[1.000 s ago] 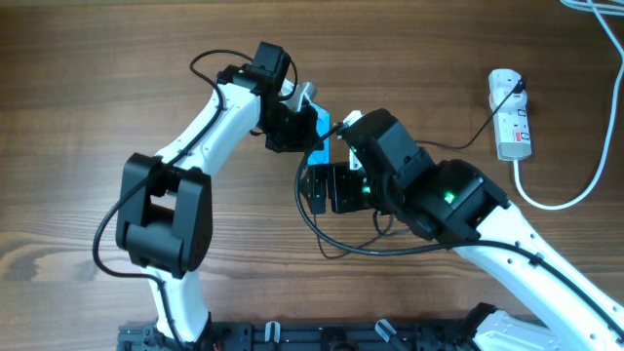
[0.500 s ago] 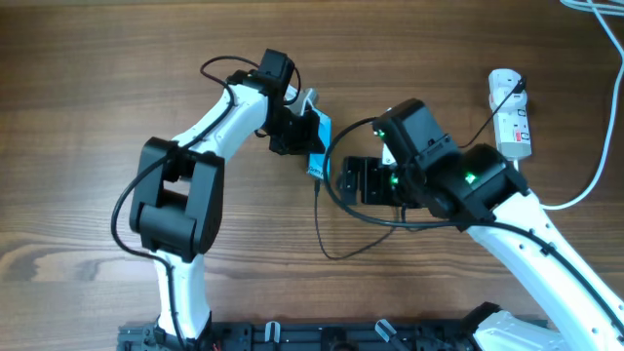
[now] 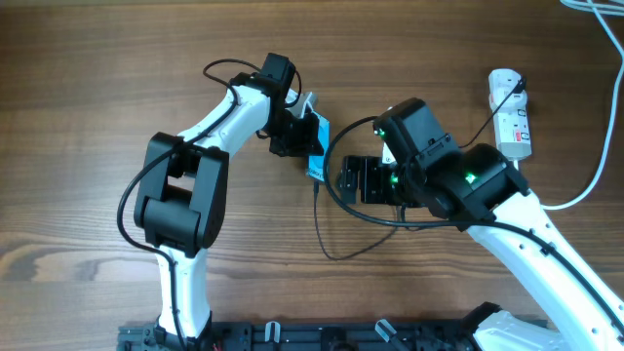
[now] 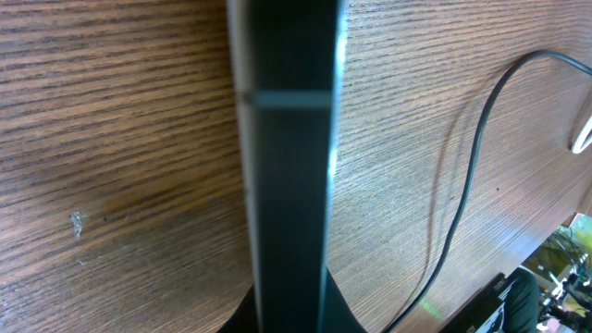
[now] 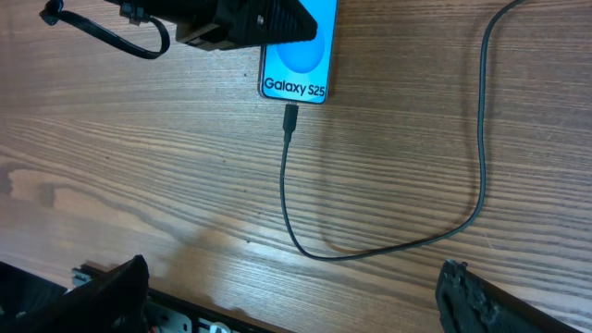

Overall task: Plug charger to phone and switch on socket
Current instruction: 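Lower the plugged-in phone flat onto the table with the left gripper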

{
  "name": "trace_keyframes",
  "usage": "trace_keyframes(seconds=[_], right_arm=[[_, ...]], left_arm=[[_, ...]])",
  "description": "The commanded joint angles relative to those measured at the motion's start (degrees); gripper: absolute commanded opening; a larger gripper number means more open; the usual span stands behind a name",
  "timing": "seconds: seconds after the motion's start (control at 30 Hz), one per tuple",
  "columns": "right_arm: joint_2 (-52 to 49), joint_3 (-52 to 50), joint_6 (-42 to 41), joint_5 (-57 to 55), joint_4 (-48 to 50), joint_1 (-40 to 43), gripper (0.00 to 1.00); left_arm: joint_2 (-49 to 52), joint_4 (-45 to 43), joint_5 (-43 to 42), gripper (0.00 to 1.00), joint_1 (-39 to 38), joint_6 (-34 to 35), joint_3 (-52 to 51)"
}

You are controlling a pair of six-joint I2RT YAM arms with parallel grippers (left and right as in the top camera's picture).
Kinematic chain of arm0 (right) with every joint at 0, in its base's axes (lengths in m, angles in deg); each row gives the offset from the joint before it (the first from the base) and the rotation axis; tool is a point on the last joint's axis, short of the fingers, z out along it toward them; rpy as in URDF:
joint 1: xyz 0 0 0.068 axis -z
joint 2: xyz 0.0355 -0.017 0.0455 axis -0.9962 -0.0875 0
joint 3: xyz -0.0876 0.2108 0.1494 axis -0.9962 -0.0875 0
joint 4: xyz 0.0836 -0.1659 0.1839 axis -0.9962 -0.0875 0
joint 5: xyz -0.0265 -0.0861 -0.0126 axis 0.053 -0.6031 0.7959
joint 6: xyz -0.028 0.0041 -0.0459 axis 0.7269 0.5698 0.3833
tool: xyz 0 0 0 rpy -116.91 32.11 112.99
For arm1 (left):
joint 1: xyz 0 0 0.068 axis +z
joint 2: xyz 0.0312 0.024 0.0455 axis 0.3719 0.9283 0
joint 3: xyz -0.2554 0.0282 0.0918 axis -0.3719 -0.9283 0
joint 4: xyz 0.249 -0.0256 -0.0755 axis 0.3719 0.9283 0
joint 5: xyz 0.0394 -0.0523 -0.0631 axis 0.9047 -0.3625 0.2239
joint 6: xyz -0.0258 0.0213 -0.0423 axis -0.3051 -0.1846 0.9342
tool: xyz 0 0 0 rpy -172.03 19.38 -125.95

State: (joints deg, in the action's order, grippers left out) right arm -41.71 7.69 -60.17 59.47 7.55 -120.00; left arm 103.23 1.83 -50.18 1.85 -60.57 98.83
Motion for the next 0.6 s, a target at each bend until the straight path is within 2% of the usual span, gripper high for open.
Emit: trace_keyframes(seconds=[0.0, 0.57], right_arm=[[0.0, 0.85, -0.37, 0.07, 0.35, 0.17, 1.0], [0.0, 0.85, -0.35, 0.09, -0.09, 0.17, 1.0]], left_arm=[[0.22, -0.22, -0.07, 0.06, 0.07, -1.2, -0.02], [0.22, -3.39, 1.68, 0.08, 0.07, -1.18, -4.59]])
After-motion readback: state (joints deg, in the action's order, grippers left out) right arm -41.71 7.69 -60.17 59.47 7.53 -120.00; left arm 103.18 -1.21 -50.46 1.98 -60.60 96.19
